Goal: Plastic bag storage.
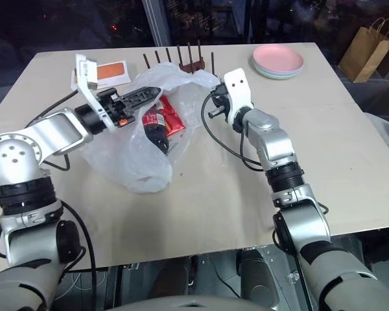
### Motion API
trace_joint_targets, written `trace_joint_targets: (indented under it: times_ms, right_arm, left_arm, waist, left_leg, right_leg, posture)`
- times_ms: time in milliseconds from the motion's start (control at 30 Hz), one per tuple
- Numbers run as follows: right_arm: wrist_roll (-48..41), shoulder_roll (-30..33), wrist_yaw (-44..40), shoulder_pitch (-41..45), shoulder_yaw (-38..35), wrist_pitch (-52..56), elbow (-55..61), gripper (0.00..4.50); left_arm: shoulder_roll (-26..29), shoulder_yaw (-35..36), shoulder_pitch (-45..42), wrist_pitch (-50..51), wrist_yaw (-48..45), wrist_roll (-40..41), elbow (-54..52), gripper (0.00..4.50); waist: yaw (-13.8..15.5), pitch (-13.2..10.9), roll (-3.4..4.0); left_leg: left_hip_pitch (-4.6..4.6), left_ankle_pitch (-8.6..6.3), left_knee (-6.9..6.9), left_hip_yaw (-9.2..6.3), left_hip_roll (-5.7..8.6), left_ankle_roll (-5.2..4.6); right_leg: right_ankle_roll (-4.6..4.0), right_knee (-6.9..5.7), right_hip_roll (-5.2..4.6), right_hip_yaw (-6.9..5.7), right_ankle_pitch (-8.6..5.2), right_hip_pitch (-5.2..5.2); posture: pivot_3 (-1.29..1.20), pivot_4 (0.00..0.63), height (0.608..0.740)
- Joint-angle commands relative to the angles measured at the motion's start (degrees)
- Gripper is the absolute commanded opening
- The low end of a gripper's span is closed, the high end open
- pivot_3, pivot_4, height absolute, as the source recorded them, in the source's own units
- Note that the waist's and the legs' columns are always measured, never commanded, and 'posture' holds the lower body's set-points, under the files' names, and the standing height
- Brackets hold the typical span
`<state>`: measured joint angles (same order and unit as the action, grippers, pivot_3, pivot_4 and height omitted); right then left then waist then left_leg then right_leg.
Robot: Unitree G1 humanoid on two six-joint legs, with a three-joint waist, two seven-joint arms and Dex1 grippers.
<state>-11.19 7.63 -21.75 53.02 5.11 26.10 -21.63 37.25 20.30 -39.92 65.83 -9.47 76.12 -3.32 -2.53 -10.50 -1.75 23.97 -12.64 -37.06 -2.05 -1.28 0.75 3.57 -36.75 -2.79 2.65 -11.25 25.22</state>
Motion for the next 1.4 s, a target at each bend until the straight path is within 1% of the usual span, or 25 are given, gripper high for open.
trace_joint_targets:
  times_ms: [33,100,167,200,233,300,400,433,467,567,700,800,867,900,933,1000,1033,1067,1100,1133,1200,1267,1300,1333,1400]
  right_arm:
    - [-0.07,1.78,-1.21,0.88,-1.83,-0.66,2.91,0.0]
    - [-2.69,4.25,-5.45,-1.92,-1.47,2.79,10.39,0.0]
    - [-5.5,6.25,-8.75,-5.22,-0.77,6.74,18.68,0.0]
    - [-6.76,7.07,-9.71,-6.68,-0.55,8.63,22.29,0.54]
    - [-7.97,8.19,-10.86,-8.26,-0.17,10.39,26.15,0.87]
    - [-10.74,9.43,-11.48,-11.05,-0.92,13.94,33.07,1.77]
    - [-10.87,11.48,-9.23,-14.14,-2.22,17.16,39.09,3.21]
    - [-10.3,11.91,-7.8,-14.76,-2.77,17.84,39.84,3.76]
    - [-9.85,12.11,-6.53,-15.17,-3.31,18.34,40.08,4.19]
    - [-7.9,11.67,-4.02,-15.04,-3.23,17.56,36.53,4.19]
    - [-7.96,7.45,-3.43,-11.24,-3.08,15.04,27.01,4.19]
    - [-7.99,4.69,-4.15,-8.0,-3.67,12.23,19.51,4.19]
    - [-6.15,2.62,-4.84,-3.07,-3.68,5.96,7.64,4.19]
    - [-4.98,1.74,-5.1,0.02,-3.8,1.84,0.1,4.19]
    - [-3.75,1.1,-5.43,3.24,-3.79,-2.43,-7.48,4.19]
    - [-2.56,0.51,-6.55,7.11,-4.08,-7.97,-16.81,4.19]
    - [-2.48,0.24,-7.3,8.47,-4.46,-9.84,-20.11,3.65]
    - [-2.44,0.01,-8.04,9.59,-4.91,-11.38,-22.93,3.43]
    - [-1.88,-0.16,-8.91,10.6,-4.83,-13.22,-25.54,2.99]
    - [-1.42,-0.24,-9.57,11.36,-4.78,-14.68,-27.5,2.41]
    - [-1.05,-0.42,-10.62,12.47,-4.99,-16.47,-30.09,1.42]
    - [-0.8,-0.26,-11.23,13.09,-5.38,-17.27,-31.21,0.43]
    - [-0.54,-0.17,-11.4,13.23,-5.47,-17.6,-31.47,0.02]
    - [-0.49,0.03,-11.65,13.1,-5.62,-17.36,-30.89,0.02]
    - [-0.54,0.37,-12.05,12.4,-5.7,-16.47,-29.0,0.02]
  left_arm:
    - [4.9,3.86,2.35,0.3,-5.41,1.33,-4.19,2.81]
    - [8.18,6.63,5.85,1.49,-8.39,3.71,-6.42,3.75]
    - [10.13,8.59,8.95,2.2,-9.78,6.18,-8.8,4.47]
    - [10.9,9.18,10.32,2.35,-10.4,7.24,-10.0,4.5]
    - [11.75,9.83,11.93,2.77,-11.25,8.99,-11.53,4.5]
    - [13.65,11.28,16.07,3.87,-13.65,13.69,-15.89,4.5]
    - [16.34,13.34,24.47,4.6,-16.35,18.11,-24.18,4.5]
    - [16.96,13.97,27.55,4.34,-16.86,18.81,-26.74,4.5]
    - [17.14,14.68,30.64,3.86,-17.66,17.9,-29.31,4.5]
    - [14.71,16.68,41.4,1.6,-19.49,15.17,-34.6,4.5]
    - [11.73,18.08,52.98,-1.72,-24.09,10.69,-36.76,4.5]
    - [10.9,18.91,58.24,-3.63,-26.66,8.34,-37.23,4.5]
    - [8.46,19.22,63.33,-5.86,-26.38,4.6,-37.92,4.5]
    - [6.25,18.89,65.8,-7.61,-25.12,2.33,-38.62,4.5]
    - [3.22,17.47,67.42,-9.87,-22.31,-0.35,-40.37,4.5]
    - [-0.68,14.65,68.81,-13.1,-18.53,-4.2,-43.17,4.5]
    - [-2.27,12.91,69.13,-14.51,-17.17,-6.6,-44.22,4.5]
    - [-3.84,11.18,69.25,-15.8,-15.75,-8.67,-45.03,4.5]
    - [-6.02,8.66,68.94,-17.4,-13.76,-11.42,-45.53,4.5]
    - [-7.51,6.9,68.78,-18.59,-12.42,-13.33,-45.85,4.5]
    - [-9.39,4.06,68.06,-20.06,-10.99,-14.99,-46.23,4.5]
    - [-12.27,0.62,65.35,-21.97,-7.54,-17.84,-45.49,4.5]
    - [-13.13,-0.81,64.4,-22.7,-6.48,-19.27,-45.18,4.5]
    - [-15.04,-2.53,62.2,-23.28,-4.12,-20.92,-43.36,4.5]
    - [-17.19,-5.79,58.57,-23.9,-2.51,-22.59,-41.17,4.5]
  waist:
    - [-0.07,0.0,0.01]
    - [-0.09,-0.01,0.02]
    - [0.12,-0.01,0.02]
    - [0.23,-0.01,0.02]
    - [0.25,-0.01,0.02]
    - [0.23,-0.01,0.02]
    - [0.09,-0.01,0.02]
    - [0.14,-0.01,0.02]
    - [0.15,-0.01,0.02]
    - [0.08,-0.01,0.03]
    - [0.04,-0.02,0.05]
    - [-0.06,-0.03,0.1]
    - [-0.2,-0.02,0.09]
    - [-0.32,-0.02,0.08]
    - [-0.45,-0.02,0.08]
    - [-0.27,0.0,0.06]
    - [0.11,0.01,0.03]
    - [0.25,0.01,0.03]
    - [0.3,0.01,0.04]
    - [0.3,0.01,0.05]
    - [0.19,0.0,0.05]
    - [0.07,0.0,0.06]
    - [0.08,0.0,0.07]
    - [0.11,0.0,0.07]
    - [0.18,0.03,0.17]
  left_leg:
    - [0.0,0.0,0.0,0.0,-0.01,0.0]
    - [-0.03,0.0,0.0,0.02,-0.01,0.0]
    - [-0.02,0.0,0.05,0.01,-0.02,-0.01]
    - [-0.01,-0.01,0.05,-0.01,-0.02,-0.01]
    - [0.0,-0.01,0.06,0.0,-0.02,-0.01]
    - [0.02,-0.01,0.05,0.0,-0.03,-0.02]
    - [-0.03,-0.01,0.05,0.05,-0.04,-0.02]
    - [-0.05,-0.01,0.06,0.07,-0.05,-0.02]
    - [-0.09,-0.01,0.06,0.06,-0.06,-0.02]
    - [-0.17,-0.01,0.05,0.13,-0.07,-0.01]
    - [-0.25,0.0,-0.07,0.23,-0.18,-0.01]
    - [-0.27,0.01,-0.11,0.28,-0.24,-0.01]
    - [-0.25,0.0,-0.11,0.25,-0.24,-0.01]
    - [-0.25,0.0,-0.11,0.33,-0.24,-0.01]
    - [-0.24,0.0,-0.1,0.35,-0.24,-0.01]
    - [-0.2,0.0,-0.08,0.35,-0.23,-0.01]
    - [-0.15,-0.01,-0.08,0.33,-0.21,-0.01]
    - [-0.12,-0.01,-0.07,0.28,-0.21,-0.01]
    - [-0.12,-0.01,-0.05,0.26,-0.21,-0.01]
    - [-0.12,-0.01,-0.02,0.26,-0.19,-0.01]
    - [-0.13,-0.01,0.0,0.28,-0.19,-0.01]
    - [-0.13,-0.01,-0.01,0.28,-0.19,-0.01]
    - [-0.15,-0.01,-0.01,0.29,-0.19,-0.01]
    - [-0.16,-0.01,-0.01,0.27,-0.19,-0.01]
    - [-0.18,-0.01,-0.03,0.26,-0.19,-0.01]
  right_leg:
    - [0.0,-0.01,0.01,0.0,0.0,0.0]
    - [0.0,-0.03,0.01,0.01,0.0,0.0]
    - [0.0,0.01,0.01,0.0,-0.02,0.0]
    - [0.0,0.04,0.0,-0.02,-0.03,-0.01]
    - [0.0,0.06,-0.01,-0.02,-0.03,-0.01]
    - [0.01,0.07,-0.03,-0.03,-0.03,-0.01]
    - [0.0,0.02,-0.03,0.0,-0.04,-0.01]
    - [0.0,0.02,-0.03,0.01,-0.04,-0.01]
    - [0.0,0.0,-0.03,0.0,-0.04,-0.03]
    - [-0.25,-0.02,-0.01,0.05,-0.2,-0.04]
    - [-0.28,-0.06,0.13,0.16,-0.2,-0.03]
    - [-0.3,-0.08,0.18,0.2,-0.18,-0.03]
    - [-0.31,-0.06,0.18,0.18,-0.18,-0.03]
    - [-0.31,-0.05,0.18,0.24,-0.17,-0.02]
    - [-0.31,-0.02,0.18,0.25,-0.17,-0.02]
    - [-0.32,0.04,0.16,0.26,-0.16,-0.03]
    - [-0.34,0.05,0.15,0.22,-0.16,-0.04]
    - [-0.35,0.06,0.14,0.18,-0.16,-0.04]
    - [-0.35,0.07,0.14,0.17,-0.16,-0.04]
    - [-0.35,0.08,0.14,0.17,-0.16,-0.04]
    - [-0.34,0.09,0.14,0.19,-0.15,-0.04]
    - [-0.34,0.07,0.14,0.19,-0.15,-0.04]
    - [-0.33,0.05,0.14,0.2,-0.15,-0.04]
    - [-0.33,0.02,0.14,0.19,-0.15,-0.04]
    - [-0.32,-0.01,0.15,0.18,-0.14,-0.06]
  posture:
    - [0.0,0.15,0.74]
    - [0.0,0.15,0.74]
    - [0.0,0.15,0.74]
    - [0.0,0.15,0.74]
    - [0.0,0.15,0.74]
    - [0.0,0.15,0.74]
    - [0.0,0.15,0.74]
    - [0.0,0.15,0.74]
    - [0.0,0.15,0.74]
    - [0.0,0.15,0.74]
    - [0.0,0.15,0.74]
    - [0.0,0.15,0.74]
    - [0.0,0.15,0.74]
    - [0.0,0.15,0.74]
    - [0.0,0.15,0.74]
    - [0.0,0.15,0.74]
    - [0.0,0.15,0.74]
    - [0.0,0.15,0.74]
    - [0.0,0.15,0.74]
    - [0.0,0.15,0.74]
    - [0.0,0.15,0.74]
    - [0.0,0.15,0.74]
    - [0.0,0.15,0.74]
    - [0.0,0.15,0.74]
    - [0.0,0.15,0.74]
